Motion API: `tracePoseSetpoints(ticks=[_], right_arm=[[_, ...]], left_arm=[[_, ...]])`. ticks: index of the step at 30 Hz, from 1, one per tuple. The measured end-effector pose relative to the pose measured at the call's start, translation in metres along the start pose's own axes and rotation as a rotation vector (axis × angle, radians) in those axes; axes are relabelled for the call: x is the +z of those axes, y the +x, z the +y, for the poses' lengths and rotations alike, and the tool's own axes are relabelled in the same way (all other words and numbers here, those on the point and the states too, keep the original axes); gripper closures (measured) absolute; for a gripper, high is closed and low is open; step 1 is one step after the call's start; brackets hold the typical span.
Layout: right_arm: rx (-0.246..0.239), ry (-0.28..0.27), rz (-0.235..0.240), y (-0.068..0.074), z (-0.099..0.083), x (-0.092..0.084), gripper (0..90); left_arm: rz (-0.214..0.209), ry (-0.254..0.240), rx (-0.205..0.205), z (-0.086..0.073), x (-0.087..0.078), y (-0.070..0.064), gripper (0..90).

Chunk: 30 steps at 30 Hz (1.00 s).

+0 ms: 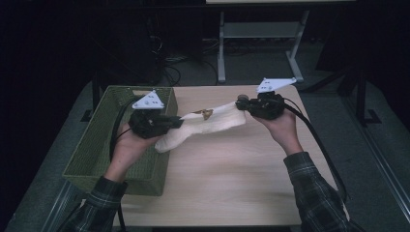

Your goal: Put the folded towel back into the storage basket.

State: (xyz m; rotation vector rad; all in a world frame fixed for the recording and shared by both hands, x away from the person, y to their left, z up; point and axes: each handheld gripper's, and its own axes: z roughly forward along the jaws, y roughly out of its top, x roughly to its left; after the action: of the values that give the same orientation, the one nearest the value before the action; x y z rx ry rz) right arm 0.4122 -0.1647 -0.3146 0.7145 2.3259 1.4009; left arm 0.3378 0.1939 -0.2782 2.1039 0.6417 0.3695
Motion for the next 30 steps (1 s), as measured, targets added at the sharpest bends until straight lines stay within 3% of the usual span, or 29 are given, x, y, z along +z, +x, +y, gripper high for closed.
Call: tracePoseSetpoints(ticks=[10, 20, 30], right_arm=[[-0.044, -0.001, 0.061, 0.019, 0.032, 0.038, 84.4], [-0.077, 0.003, 0.110, 0.036, 0.054, 0.077, 84.4], [-0.122, 0.017, 0.160, 0.060, 0.082, 0.118, 84.5]], left_arm=[[0.073, -0.001, -0.042, -0.022, -0.039, 0.019, 84.7], [0.117, 0.011, -0.070, -0.047, -0.068, 0.038, 84.7], [0.168, 0.023, -0.133, -0.084, -0.097, 0.058, 84.7]])
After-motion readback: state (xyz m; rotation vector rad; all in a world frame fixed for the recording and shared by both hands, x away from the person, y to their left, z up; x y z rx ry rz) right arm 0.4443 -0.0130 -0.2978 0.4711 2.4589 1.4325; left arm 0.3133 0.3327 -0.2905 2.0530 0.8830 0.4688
